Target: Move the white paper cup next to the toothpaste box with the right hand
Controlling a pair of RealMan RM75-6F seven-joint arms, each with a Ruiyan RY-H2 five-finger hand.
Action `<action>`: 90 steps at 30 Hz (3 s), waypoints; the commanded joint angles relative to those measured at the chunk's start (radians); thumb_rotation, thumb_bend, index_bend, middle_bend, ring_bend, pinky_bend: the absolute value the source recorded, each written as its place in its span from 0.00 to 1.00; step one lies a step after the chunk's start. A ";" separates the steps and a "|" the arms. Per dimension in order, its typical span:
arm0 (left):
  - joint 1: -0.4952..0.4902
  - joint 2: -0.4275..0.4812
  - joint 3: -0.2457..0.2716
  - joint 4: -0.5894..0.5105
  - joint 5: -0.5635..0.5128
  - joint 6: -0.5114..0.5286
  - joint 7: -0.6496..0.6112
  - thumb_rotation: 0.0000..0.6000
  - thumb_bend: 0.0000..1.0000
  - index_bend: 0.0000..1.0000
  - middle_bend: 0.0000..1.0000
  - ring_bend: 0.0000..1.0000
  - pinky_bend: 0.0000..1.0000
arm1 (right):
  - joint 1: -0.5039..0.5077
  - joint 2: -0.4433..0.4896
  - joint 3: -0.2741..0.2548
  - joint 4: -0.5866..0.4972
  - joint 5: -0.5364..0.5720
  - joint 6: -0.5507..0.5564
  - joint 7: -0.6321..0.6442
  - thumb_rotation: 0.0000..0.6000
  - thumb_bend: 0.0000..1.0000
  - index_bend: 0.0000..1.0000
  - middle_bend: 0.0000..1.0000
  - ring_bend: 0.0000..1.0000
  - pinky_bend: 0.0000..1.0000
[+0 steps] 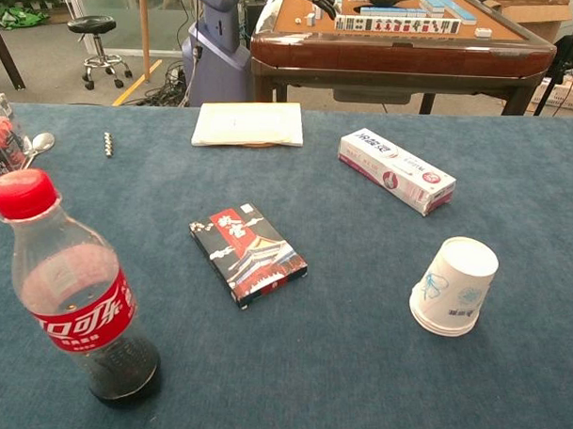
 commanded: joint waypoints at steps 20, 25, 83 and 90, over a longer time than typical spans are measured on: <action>0.014 0.003 0.013 -0.004 -0.005 0.003 0.020 1.00 0.46 0.37 0.48 0.46 0.68 | 0.046 -0.081 -0.038 -0.005 -0.088 -0.059 -0.060 1.00 0.00 0.04 0.07 0.09 0.27; 0.014 0.007 0.015 -0.011 -0.006 0.000 0.023 1.00 0.46 0.37 0.48 0.46 0.68 | 0.084 -0.165 -0.033 0.024 -0.113 -0.095 -0.094 1.00 0.00 0.04 0.06 0.07 0.24; 0.022 0.051 0.007 -0.029 -0.044 -0.023 -0.023 1.00 0.46 0.37 0.54 0.47 0.68 | 0.378 -0.674 0.068 0.435 -0.063 -0.259 -0.097 1.00 0.00 0.04 0.05 0.04 0.18; 0.023 0.053 0.006 -0.031 -0.046 -0.023 -0.026 1.00 0.46 0.37 0.54 0.47 0.68 | 0.402 -0.716 0.087 0.486 -0.066 -0.245 -0.083 1.00 0.00 0.04 0.05 0.04 0.18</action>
